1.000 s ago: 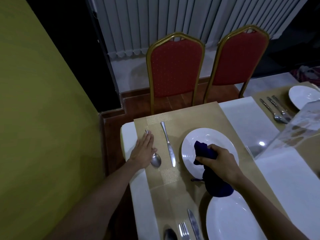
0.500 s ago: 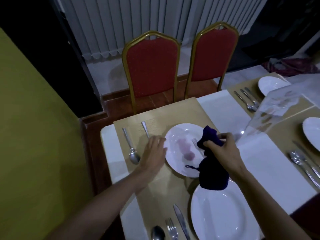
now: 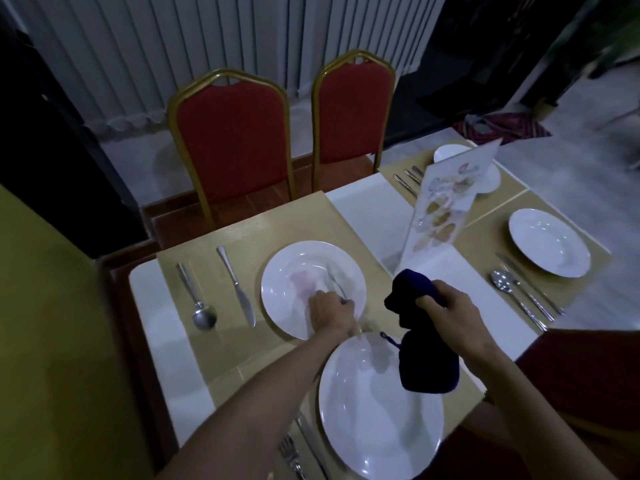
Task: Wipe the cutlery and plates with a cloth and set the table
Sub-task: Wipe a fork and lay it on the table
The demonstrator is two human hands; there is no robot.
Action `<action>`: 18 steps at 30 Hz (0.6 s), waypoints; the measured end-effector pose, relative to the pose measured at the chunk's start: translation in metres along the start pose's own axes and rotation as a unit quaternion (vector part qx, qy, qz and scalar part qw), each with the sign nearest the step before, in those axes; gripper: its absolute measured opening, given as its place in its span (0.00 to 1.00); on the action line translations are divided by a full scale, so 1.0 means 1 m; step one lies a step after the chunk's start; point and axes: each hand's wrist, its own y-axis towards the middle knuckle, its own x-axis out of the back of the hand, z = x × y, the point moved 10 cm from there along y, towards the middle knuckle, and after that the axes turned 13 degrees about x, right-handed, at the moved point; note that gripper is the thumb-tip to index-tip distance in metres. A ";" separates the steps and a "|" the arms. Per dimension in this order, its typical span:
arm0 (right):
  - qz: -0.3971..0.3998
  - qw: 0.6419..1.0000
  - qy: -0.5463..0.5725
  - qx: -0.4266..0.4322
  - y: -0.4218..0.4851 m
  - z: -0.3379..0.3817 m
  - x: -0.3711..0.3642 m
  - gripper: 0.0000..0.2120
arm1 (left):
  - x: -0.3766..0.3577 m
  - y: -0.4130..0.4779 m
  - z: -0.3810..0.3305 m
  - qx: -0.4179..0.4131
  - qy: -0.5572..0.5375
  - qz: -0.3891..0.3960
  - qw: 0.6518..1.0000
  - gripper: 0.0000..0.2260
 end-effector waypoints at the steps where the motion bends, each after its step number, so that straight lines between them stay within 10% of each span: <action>1: -0.016 0.999 -0.026 0.014 -0.003 -0.002 0.007 0.05 | 0.001 -0.012 -0.002 -0.018 -0.029 0.030 0.999 0.11; 6: -0.112 0.957 -0.198 0.181 -0.022 0.027 0.019 0.14 | -0.004 -0.112 -0.005 -0.050 -0.206 0.254 0.944 0.04; 10: 0.016 0.820 -0.371 0.435 -0.058 0.049 -0.023 0.33 | 0.019 -0.184 -0.012 -0.097 -0.243 0.261 0.929 0.10; 14: -0.032 0.845 -0.351 0.401 -0.072 0.050 -0.001 0.42 | 0.040 -0.226 -0.013 -0.116 -0.245 0.237 0.933 0.10; 18: -0.048 0.790 -0.372 0.486 -0.112 0.073 0.006 0.38 | 0.056 -0.260 -0.020 -0.142 -0.265 0.229 0.926 0.10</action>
